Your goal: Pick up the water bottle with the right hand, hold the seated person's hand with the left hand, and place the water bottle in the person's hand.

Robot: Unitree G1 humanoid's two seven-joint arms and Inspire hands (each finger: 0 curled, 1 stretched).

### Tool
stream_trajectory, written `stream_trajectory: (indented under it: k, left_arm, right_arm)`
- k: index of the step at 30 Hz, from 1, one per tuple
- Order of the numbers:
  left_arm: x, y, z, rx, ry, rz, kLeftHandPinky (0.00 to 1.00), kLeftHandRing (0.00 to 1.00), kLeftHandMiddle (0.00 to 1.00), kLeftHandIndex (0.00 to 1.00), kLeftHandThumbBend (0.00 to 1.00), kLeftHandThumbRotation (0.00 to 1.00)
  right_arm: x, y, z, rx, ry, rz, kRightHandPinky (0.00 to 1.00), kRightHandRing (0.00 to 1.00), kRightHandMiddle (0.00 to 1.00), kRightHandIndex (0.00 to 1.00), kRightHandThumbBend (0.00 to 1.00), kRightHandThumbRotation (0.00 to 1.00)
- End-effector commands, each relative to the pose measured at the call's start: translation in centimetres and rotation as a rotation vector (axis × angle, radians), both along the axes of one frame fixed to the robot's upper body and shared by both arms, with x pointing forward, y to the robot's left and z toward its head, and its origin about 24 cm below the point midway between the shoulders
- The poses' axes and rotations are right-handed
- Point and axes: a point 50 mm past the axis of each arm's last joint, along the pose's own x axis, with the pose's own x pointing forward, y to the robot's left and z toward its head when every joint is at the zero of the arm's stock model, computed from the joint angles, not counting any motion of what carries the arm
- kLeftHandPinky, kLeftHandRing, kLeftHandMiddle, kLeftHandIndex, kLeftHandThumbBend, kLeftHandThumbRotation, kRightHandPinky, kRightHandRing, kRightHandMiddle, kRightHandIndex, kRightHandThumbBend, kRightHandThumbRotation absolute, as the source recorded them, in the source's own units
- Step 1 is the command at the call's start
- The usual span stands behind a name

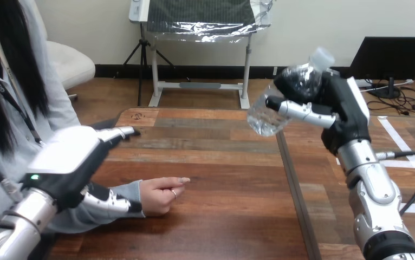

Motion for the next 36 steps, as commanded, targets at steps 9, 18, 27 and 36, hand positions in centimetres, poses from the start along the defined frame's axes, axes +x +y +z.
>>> stream_trajectory:
  k: [9, 18, 27, 36]
  left_arm:
    - [2.1, -0.1, 0.0, 0.112, 0.053, -0.076, 0.76, 0.75, 0.78, 0.80, 1.00, 0.34]
    - [2.7, -0.3, -0.6, 0.146, 0.107, -0.093, 0.71, 0.72, 0.75, 0.76, 1.00, 0.37]
    - [3.0, -0.4, -1.0, 0.151, 0.163, -0.106, 0.67, 0.70, 0.73, 0.73, 1.00, 0.36]
    - [3.1, -0.4, -1.3, 0.177, 0.201, -0.127, 0.64, 0.67, 0.72, 0.71, 1.00, 0.38]
  right_arm:
    - [-0.2, 0.8, 3.2, 0.037, -0.177, 0.046, 0.28, 0.34, 0.44, 0.42, 0.67, 0.00]
    - [-0.7, 1.0, 3.5, 0.059, -0.195, 0.059, 0.27, 0.34, 0.43, 0.42, 0.65, 0.00]
    - [-1.2, 0.9, 3.9, 0.072, -0.210, 0.075, 0.27, 0.34, 0.43, 0.42, 0.65, 0.00]
    - [-1.7, 1.0, 4.4, 0.084, -0.228, 0.083, 0.26, 0.33, 0.43, 0.42, 0.67, 0.00]
